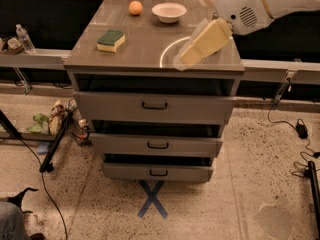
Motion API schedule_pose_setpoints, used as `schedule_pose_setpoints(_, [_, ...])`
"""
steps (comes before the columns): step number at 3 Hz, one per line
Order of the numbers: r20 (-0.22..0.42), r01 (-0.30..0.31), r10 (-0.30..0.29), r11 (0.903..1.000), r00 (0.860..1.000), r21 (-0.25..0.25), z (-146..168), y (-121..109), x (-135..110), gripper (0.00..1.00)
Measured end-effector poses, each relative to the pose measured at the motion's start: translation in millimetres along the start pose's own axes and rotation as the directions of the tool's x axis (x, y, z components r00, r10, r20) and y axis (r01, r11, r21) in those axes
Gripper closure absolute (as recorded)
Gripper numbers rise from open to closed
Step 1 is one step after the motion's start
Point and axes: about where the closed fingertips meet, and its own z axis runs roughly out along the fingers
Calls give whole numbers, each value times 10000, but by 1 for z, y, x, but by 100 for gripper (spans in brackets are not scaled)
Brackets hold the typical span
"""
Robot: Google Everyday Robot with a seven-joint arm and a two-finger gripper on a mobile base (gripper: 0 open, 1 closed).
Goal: Place sponge into paper bowl
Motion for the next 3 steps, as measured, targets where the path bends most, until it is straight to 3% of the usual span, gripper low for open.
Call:
schedule_pose_setpoints(1, [260, -505, 502, 9987, 9984, 87, 21, 3, 8, 0])
schedule_pose_setpoints(2, [492, -1234, 1224, 9922, 9913, 185, 79, 4, 28, 0])
schedule_pose_setpoints(3, [961, -1636, 1574, 9847, 9828, 601, 129, -13, 32, 0])
